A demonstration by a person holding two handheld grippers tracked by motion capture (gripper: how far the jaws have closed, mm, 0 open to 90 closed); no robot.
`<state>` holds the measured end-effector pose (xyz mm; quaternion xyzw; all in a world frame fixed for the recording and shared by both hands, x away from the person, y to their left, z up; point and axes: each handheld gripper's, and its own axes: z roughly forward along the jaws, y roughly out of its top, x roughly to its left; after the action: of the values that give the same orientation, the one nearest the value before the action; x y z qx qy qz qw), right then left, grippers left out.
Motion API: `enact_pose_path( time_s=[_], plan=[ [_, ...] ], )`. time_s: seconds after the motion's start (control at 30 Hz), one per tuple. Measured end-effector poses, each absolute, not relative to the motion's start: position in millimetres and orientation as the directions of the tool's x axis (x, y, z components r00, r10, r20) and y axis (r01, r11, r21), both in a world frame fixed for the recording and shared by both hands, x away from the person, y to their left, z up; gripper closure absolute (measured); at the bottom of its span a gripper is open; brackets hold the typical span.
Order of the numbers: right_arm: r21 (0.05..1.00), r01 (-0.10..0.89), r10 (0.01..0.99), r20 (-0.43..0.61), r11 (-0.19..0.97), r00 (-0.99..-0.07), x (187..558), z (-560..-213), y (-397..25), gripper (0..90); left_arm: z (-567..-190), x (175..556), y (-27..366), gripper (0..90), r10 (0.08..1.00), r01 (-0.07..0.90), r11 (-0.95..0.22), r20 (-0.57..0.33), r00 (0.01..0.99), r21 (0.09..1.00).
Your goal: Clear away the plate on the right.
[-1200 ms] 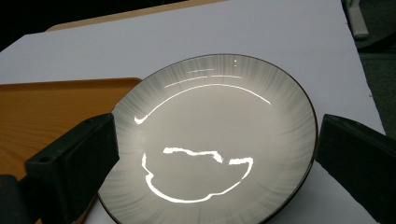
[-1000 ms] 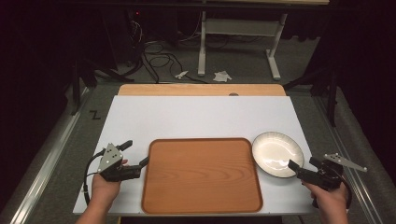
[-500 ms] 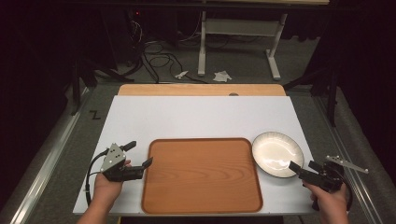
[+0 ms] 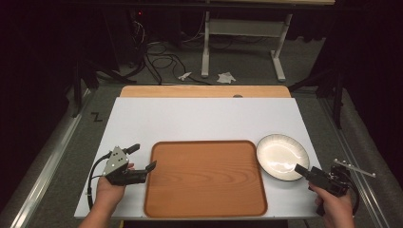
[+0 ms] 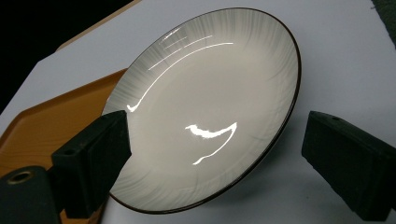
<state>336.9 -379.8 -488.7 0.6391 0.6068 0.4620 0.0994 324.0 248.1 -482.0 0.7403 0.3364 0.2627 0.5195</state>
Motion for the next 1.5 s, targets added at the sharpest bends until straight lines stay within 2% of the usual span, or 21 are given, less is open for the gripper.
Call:
enact_pose_path(
  time_s=[0.3, 0.47, 0.6, 0.67, 1.13, 1.5],
  plan=[
    [0.623, 0.721, 0.844, 0.527, -0.303, -0.101, 339.2, -494.9, -382.1, 16.7, -482.0, 323.2, 247.6, 15.7, 0.766, 0.221, -0.241, 0.045, 0.641, 0.945],
    [0.591, 0.734, 0.825, 0.56, -0.335, -0.074, 341.0, -497.8, -385.5, 28.0, -481.7, 321.9, 247.9, 15.7, 0.763, 0.217, -0.25, 0.054, 0.644, 0.944],
    [0.583, 0.74, 0.822, 0.565, -0.335, -0.073, 342.7, -500.2, -386.4, 31.1, -481.7, 321.6, 247.8, 15.6, 0.761, 0.216, -0.252, 0.056, 0.646, 0.943],
    [0.561, 0.753, 0.813, 0.579, -0.344, -0.06, 344.8, -501.7, -385.9, 35.5, -482.2, 321.3, 247.4, 15.7, 0.759, 0.218, -0.262, 0.061, 0.648, 0.94],
    [0.524, 0.768, 0.807, 0.591, -0.368, -0.016, 353.8, -505.8, -386.7, 48.0, -481.9, 314.8, 250.7, 15.7, 0.748, 0.216, -0.291, 0.08, 0.659, 0.932],
    [0.518, 0.77, 0.801, 0.599, -0.371, -0.017, 355.2, -507.1, -389.6, 51.3, -481.8, 313.5, 251.9, 15.7, 0.748, 0.213, -0.28, 0.074, 0.659, 0.936]
  ],
)
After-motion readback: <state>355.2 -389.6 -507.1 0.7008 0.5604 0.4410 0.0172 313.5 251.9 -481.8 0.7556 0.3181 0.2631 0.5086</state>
